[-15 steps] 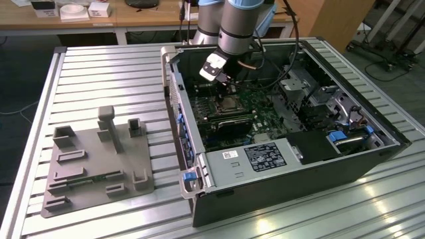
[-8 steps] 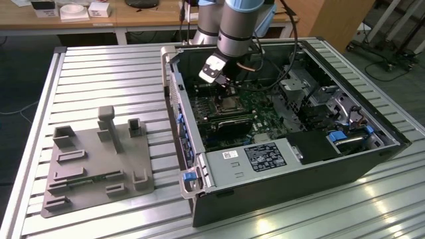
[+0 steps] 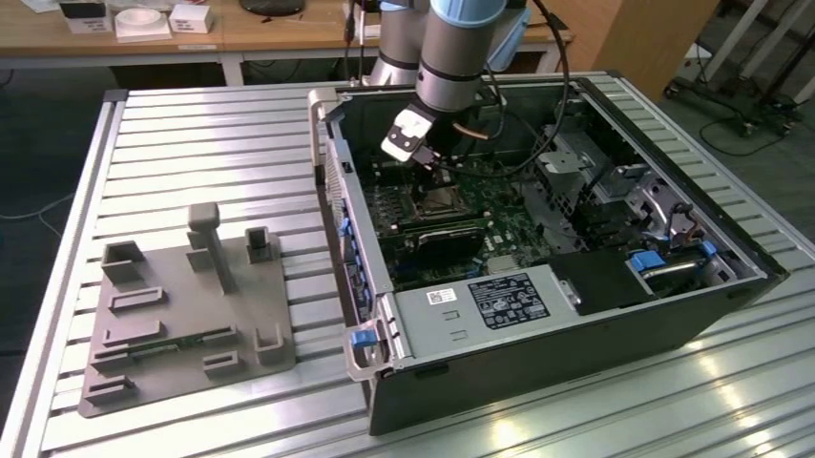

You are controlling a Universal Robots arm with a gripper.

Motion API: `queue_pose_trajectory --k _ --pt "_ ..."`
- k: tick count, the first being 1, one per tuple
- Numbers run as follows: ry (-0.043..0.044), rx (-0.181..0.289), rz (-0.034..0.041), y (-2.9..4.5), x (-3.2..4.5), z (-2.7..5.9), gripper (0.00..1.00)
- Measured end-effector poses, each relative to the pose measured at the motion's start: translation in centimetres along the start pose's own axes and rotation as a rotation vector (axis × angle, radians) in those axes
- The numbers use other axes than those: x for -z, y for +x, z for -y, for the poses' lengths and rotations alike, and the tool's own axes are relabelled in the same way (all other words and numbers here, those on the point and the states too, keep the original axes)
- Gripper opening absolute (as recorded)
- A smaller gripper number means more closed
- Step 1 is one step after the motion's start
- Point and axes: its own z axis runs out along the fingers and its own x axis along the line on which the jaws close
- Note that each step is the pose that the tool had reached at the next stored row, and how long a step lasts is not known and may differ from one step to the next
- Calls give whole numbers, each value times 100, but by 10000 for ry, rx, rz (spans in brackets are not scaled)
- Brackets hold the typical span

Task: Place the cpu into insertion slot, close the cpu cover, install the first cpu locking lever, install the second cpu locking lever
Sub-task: 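Close the cpu cover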

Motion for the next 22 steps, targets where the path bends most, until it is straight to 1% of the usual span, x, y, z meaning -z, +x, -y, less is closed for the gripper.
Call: queue_pose_trajectory --k 14,19,22 --pt "-1 10 -10 1 23 0 11" --pt "-1 11 -10 2 44 1 11" --pt "-2 10 -11 3 70 1 11"
